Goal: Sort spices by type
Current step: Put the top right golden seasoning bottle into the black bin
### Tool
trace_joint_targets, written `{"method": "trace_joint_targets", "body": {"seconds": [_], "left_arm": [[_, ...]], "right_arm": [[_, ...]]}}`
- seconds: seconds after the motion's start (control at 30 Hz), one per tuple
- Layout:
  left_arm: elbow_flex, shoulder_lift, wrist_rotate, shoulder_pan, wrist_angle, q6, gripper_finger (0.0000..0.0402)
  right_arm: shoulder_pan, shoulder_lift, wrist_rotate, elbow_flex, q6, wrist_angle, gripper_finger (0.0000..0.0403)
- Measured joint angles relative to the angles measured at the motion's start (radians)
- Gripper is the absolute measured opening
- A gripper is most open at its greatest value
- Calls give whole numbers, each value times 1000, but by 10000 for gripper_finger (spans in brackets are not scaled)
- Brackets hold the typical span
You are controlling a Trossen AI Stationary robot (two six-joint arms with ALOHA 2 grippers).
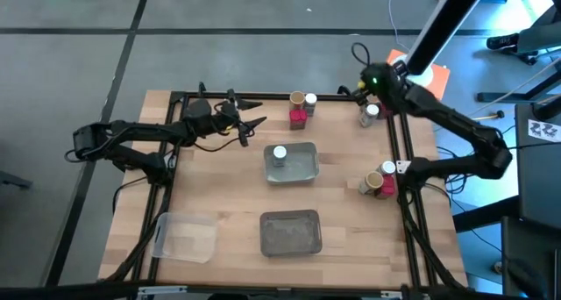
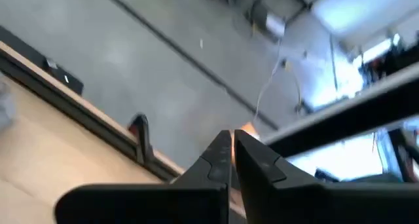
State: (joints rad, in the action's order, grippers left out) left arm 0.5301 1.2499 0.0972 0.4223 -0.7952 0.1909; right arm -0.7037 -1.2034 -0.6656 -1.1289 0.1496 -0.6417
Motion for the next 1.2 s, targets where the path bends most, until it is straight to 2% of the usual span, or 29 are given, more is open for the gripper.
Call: {"method": "trace_joint_targets", "body": {"seconds": [0.13,0.33,0.47,0.6,0.83,0.93,1.2], "left_arm": [[0,0,0,-6,0,0,217],[0,0,0,-6,4,0,217],[0,0,0,-6,10,0,217],[0,0,0,-6,9,0,217],[0,0,0,-6,8,0,217],[0,0,0,-6,8,0,217],[1,0,0,-6,8,-8,217]], "right_arm": [[-79,-87,117,-113,-61,-158,72],[-196,-181,300,-179,-117,-315,194],[-244,-218,316,-179,-120,-385,262],[-260,-232,318,-179,-122,-388,303],[-259,-239,344,-179,-119,-371,328],[-260,-259,382,-179,-124,-358,325],[-266,-366,395,-179,-201,-355,306]]}}
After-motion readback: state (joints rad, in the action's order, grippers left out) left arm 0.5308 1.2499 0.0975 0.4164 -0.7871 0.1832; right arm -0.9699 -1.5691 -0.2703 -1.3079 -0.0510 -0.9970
